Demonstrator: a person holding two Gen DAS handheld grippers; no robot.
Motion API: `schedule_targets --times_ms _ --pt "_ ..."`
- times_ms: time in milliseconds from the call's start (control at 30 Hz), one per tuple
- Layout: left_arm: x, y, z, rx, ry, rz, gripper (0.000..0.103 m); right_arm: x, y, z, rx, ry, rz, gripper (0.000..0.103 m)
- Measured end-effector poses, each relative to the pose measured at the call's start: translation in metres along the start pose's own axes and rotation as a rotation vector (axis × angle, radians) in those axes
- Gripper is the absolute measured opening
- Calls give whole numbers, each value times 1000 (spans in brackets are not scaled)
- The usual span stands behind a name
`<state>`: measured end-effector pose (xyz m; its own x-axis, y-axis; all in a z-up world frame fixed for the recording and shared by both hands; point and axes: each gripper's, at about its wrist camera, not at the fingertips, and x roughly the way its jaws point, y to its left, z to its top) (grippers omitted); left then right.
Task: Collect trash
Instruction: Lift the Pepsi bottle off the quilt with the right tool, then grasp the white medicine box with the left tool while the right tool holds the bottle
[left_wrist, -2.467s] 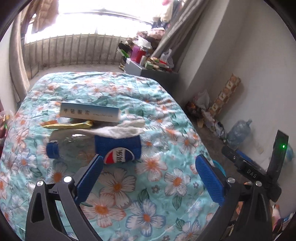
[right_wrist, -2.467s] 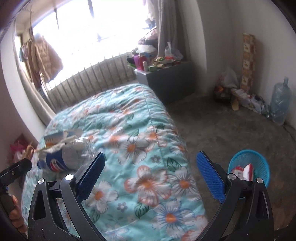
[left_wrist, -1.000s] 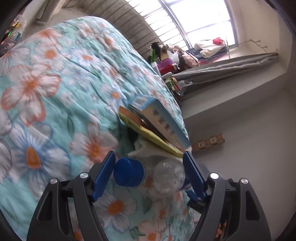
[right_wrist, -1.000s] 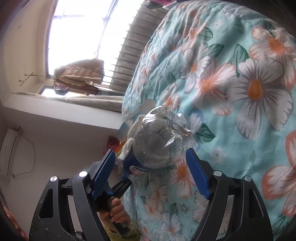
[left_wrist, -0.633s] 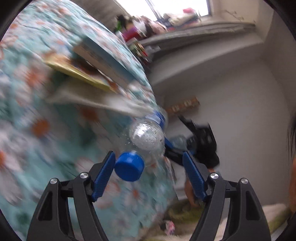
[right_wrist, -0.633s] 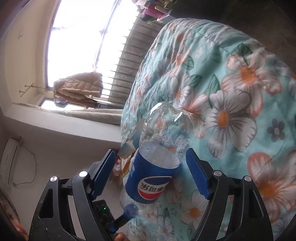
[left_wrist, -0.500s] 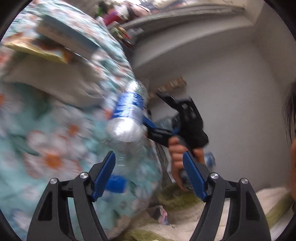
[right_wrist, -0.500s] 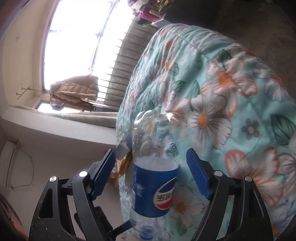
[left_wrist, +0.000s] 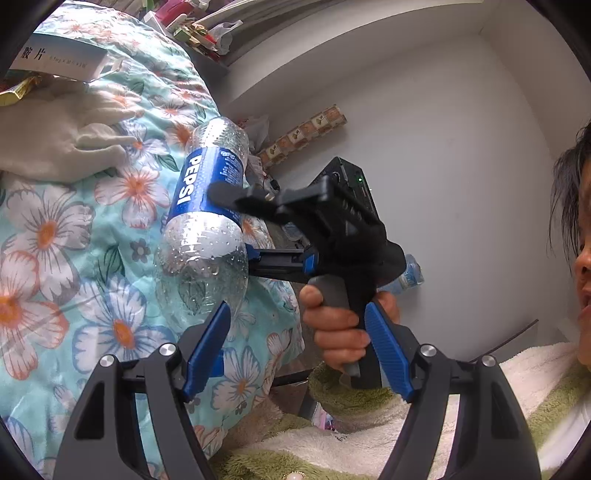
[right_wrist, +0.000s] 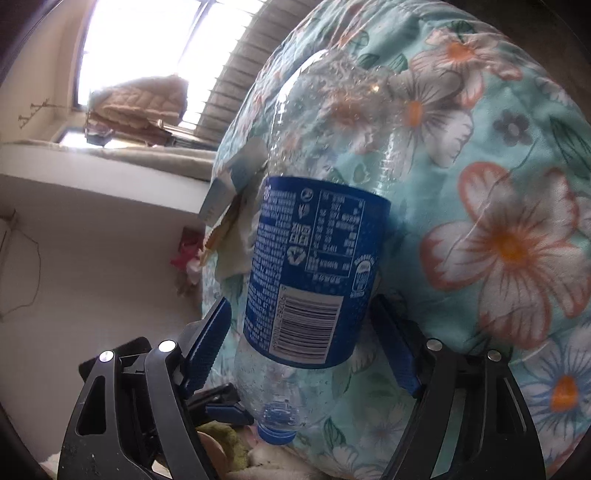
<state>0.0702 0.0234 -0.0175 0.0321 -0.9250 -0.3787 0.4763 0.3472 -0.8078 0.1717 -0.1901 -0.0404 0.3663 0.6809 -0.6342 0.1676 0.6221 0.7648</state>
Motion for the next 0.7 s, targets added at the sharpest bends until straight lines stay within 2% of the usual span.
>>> schedule_targets --times_ms 33,233,367,467,500,600,700 --pt "-1 0 0 2 3 8 73 2 0 -2 -1 12 -2 62" --pt "-14 -11 10 63 3 96 73 -10 -10 -2 -3 32 52 60" --pt "-41 -13 30 102 -82 188 74 -18 -11 1 -35 46 64 60" --pt "-67 -7 54 103 -185 286 74 -22 -17 -1 -30 52 85 60" --pt "-79 -1 66 81 -227 322 74 -22 -19 -1 -26 53 89 60" --pt "-104 23 95 -37 -318 361 74 -22 -21 0 -26 52 95 60" --pt "-122 52 114 -192 -370 339 74 -22 -20 1 -22 53 104 60"
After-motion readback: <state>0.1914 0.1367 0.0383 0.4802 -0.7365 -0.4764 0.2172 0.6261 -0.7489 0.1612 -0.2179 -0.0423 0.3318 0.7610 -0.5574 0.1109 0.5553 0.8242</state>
